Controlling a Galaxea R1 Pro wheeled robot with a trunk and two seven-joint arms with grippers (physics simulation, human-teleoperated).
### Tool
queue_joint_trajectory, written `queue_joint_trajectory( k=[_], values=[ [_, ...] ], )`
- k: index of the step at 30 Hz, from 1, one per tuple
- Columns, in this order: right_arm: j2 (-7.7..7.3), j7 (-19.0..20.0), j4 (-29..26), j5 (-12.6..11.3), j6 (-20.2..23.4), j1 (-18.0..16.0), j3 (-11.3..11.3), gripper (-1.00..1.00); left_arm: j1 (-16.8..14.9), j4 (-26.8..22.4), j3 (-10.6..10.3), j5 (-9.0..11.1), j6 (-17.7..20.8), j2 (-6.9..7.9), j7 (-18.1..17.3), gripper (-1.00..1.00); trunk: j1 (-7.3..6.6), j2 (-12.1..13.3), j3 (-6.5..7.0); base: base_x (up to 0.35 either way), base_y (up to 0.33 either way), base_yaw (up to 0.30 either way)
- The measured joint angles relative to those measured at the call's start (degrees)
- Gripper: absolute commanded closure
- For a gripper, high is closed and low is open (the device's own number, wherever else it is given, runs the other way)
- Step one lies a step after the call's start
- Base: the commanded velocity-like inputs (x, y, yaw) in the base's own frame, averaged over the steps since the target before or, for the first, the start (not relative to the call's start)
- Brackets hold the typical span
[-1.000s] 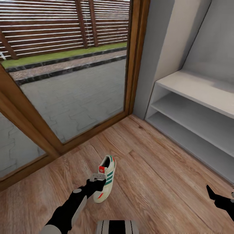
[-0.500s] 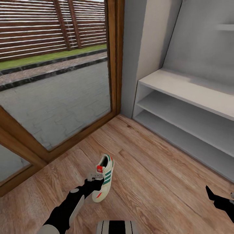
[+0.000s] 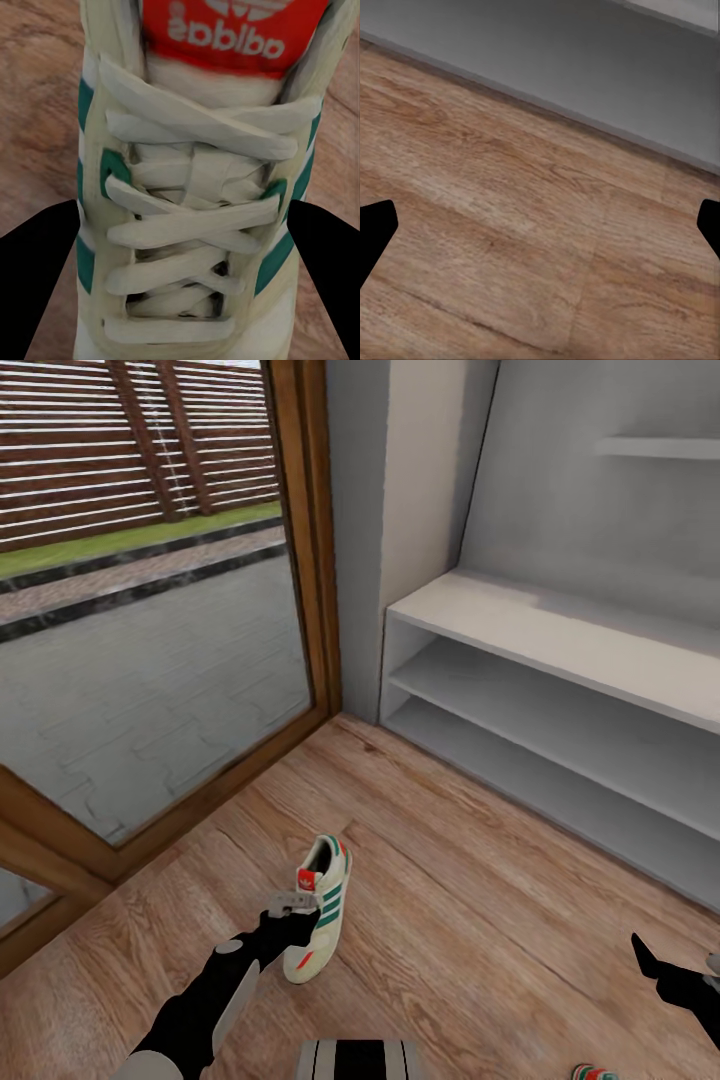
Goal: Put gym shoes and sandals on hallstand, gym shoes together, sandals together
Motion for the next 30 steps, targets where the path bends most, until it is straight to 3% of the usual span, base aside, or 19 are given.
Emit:
queue_joint_trajectory(
  k=[30],
  values=[
    [0.01, 0.19, 1.07, 0.24, -0.41, 0.0, 0.75, -1.0, 0.0, 0.15, 2.01, -0.05, 0.08, -0.03, 0.07, 1.0, 0.0, 0.0, 0.03, 0.001, 0.056, -0.009]
  ],
)
